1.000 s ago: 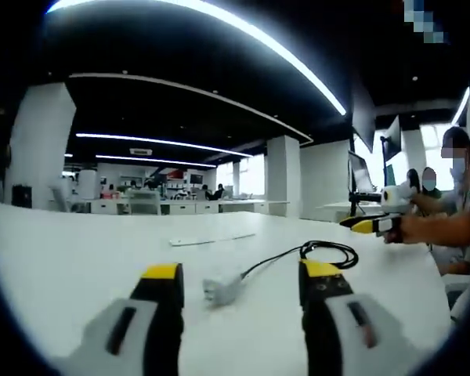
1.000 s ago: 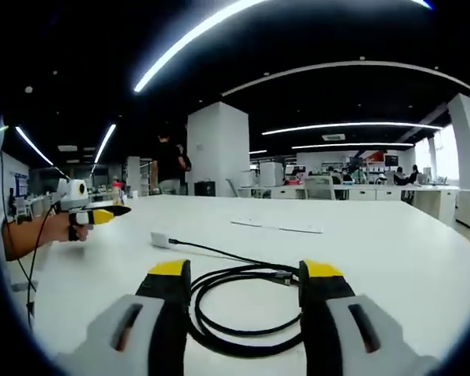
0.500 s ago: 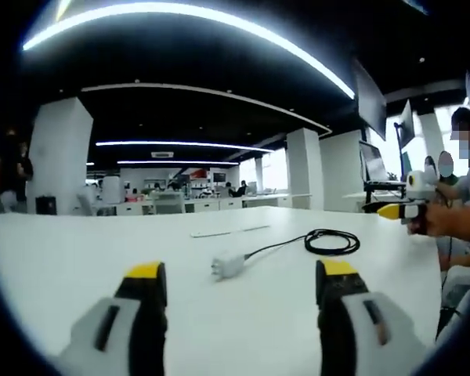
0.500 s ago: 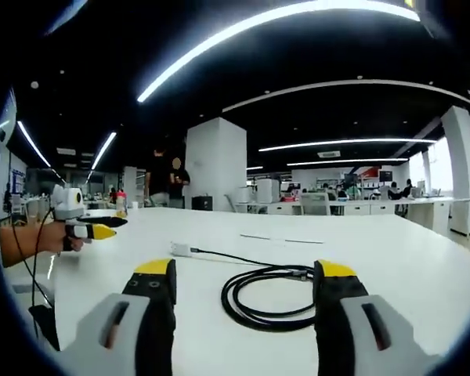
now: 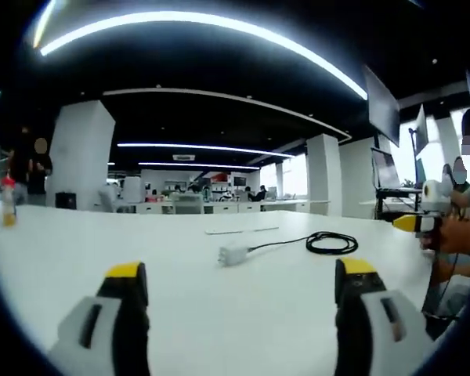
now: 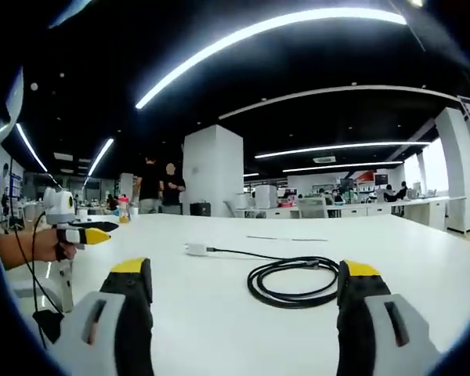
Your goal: Plug the desk Type‑C cable into the charger adapter.
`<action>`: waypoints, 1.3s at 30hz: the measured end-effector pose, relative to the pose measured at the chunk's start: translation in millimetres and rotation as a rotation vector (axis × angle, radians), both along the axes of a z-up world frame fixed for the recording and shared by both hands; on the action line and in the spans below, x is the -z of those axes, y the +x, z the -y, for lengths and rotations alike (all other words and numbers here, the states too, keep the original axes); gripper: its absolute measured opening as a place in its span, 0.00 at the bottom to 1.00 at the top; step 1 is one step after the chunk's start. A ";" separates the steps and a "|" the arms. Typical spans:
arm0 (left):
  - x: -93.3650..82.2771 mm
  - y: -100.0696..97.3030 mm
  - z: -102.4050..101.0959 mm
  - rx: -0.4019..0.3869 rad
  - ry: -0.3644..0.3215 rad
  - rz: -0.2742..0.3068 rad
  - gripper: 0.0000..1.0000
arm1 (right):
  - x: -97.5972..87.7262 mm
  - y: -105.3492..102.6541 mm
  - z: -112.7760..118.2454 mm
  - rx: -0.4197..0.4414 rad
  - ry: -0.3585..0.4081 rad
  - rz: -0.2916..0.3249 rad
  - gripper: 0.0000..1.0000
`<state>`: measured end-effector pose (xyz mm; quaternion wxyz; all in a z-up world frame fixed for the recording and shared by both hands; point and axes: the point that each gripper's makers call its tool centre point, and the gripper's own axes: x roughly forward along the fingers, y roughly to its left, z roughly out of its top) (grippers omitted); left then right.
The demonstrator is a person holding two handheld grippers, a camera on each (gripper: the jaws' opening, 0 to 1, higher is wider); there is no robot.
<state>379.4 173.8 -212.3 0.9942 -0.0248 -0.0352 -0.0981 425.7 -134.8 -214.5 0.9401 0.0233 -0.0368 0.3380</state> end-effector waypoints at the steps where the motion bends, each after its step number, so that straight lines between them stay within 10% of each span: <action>1: -0.3 -1.0 0.7 0.002 -0.001 -0.002 1.00 | 0.0 -2.0 -0.2 -0.001 0.004 -0.001 1.00; 39: -7.7 -26.1 21.1 0.044 0.021 0.005 1.00 | -3.9 -23.3 13.4 0.007 0.029 -0.023 1.00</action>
